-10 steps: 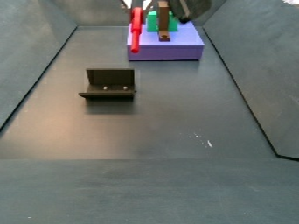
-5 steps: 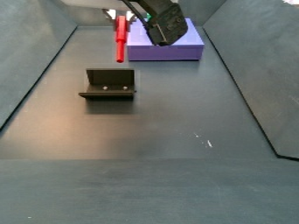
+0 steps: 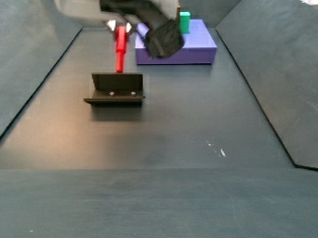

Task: Pick up the red object. Move up. Place the red object on the fixture. Regrasp the red object. Move to above the board. Insert the red object.
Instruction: Place the red object on the fixture.

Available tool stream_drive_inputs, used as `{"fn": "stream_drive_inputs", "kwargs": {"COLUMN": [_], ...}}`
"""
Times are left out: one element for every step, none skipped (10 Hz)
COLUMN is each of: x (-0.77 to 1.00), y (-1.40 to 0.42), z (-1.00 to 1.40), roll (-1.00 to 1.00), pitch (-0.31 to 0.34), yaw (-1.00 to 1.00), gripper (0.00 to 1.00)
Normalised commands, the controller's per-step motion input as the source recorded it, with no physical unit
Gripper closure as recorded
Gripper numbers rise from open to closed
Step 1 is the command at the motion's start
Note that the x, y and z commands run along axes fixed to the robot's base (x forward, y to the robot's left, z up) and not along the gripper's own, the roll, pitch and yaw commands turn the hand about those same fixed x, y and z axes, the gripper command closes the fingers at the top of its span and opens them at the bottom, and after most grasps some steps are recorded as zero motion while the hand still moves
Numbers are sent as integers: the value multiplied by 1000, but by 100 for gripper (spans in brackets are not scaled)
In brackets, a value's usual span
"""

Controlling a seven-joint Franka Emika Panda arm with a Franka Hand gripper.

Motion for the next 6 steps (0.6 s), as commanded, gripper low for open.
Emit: {"fn": "stream_drive_inputs", "kwargs": {"x": [246, 0, 31, 123, 169, 0], "y": [140, 134, 140, 23, 0, 29], "z": [-303, -89, -23, -9, -89, 0], "roll": [-211, -109, -220, -289, -54, -6], "pitch": [-83, 77, 57, 43, 0, 0], "yaw": [54, 0, 0, 0, 3, 0], "gripper": [100, 100, 100, 100, 100, 100]}}
